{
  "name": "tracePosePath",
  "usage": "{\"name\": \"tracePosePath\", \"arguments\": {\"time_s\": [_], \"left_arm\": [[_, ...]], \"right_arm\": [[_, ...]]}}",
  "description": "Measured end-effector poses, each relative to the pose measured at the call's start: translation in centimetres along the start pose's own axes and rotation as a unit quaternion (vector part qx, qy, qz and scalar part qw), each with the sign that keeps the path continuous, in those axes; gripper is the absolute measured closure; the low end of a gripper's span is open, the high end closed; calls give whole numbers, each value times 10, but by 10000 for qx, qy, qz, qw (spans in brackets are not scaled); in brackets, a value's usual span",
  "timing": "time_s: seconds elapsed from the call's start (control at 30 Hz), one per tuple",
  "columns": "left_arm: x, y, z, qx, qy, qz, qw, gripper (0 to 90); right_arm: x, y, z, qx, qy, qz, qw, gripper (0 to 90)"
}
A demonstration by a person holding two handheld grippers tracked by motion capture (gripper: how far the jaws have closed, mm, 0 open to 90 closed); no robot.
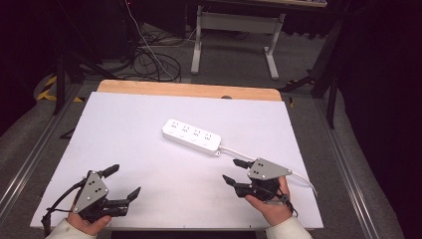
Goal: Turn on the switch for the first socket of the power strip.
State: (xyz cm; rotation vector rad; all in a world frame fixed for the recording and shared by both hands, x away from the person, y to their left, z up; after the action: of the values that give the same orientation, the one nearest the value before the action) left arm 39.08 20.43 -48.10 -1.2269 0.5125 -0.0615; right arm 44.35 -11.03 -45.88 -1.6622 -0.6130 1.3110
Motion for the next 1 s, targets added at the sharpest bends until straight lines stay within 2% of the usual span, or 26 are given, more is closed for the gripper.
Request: {"name": "tracePosePath", "arguments": {"time_s": [0.17,0.8,1.0], "left_arm": [[0,0,1,3,-6,5,10000,115],[0,1,0,-8,7,42,10000,115],[0,1,0,-3,0,39,10000,114]], "right_arm": [[-1,-8,-5,20,-66,54,10000,450],[4,-38,-24,-169,-28,318,9993,465],[11,-47,-36,-173,-20,385,9991,472]]}}
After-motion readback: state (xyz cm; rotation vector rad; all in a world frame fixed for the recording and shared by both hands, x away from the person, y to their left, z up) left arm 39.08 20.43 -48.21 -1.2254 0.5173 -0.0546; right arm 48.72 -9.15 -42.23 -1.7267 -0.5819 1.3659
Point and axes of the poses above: each handheld gripper's, and its own axes: x roughly forward along the jaws, y roughly out of its underside, z roughly to its left, the point moved 9 cm from there along x, roughly forward along the jaws, and after that the axes turned 15 degrees about -y, right-handed, at the moved point
